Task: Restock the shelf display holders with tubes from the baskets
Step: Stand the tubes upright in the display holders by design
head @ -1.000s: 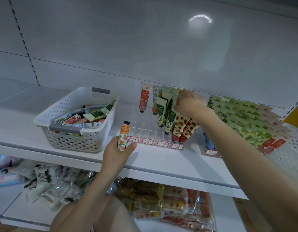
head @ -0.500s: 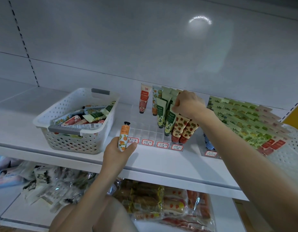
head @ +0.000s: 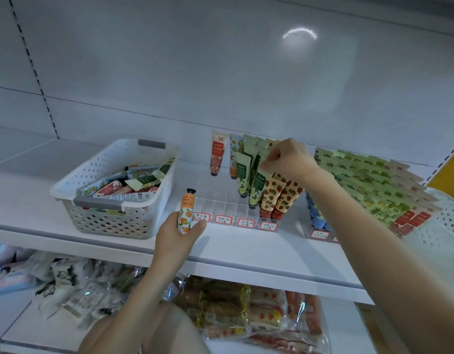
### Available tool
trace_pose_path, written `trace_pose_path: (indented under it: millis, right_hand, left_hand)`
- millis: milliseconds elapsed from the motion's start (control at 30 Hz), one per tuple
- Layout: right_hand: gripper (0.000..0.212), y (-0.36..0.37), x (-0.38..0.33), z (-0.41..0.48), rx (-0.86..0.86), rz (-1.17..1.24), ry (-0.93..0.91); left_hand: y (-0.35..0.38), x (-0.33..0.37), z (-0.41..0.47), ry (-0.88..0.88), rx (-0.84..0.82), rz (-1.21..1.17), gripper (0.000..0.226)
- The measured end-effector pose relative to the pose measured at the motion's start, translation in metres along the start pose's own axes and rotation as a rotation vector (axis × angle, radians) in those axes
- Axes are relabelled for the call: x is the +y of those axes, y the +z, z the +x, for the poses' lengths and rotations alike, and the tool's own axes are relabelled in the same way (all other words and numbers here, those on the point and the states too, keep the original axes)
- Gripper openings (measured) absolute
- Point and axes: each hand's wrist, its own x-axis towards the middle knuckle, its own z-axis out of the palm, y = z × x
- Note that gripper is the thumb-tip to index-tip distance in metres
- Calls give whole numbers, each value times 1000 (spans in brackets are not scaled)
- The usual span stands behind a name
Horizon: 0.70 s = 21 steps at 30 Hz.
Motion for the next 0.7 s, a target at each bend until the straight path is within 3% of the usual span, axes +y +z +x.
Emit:
trace_pose_path:
  millis: [133, 267, 333, 433, 700]
  right_hand:
    - [24, 6, -17, 3, 107, 30, -70]
    - [21, 20, -32, 10, 155, -133, -124]
    - [17, 20, -29, 14, 151, -185, -71]
    - [28, 16, -20, 16, 141, -217, 8]
    - [12, 17, -16, 20, 128, -212, 11]
  left_hand:
    - [2, 0, -1, 14, -7, -9, 22]
    - [2, 1, -2, 4, -9, -8, 22]
    - [1, 1, -1, 2, -9, -12, 23]
    - [1, 1, -2, 4, -1, -11, 22]
    - [6, 4, -2, -17, -13, 28, 25]
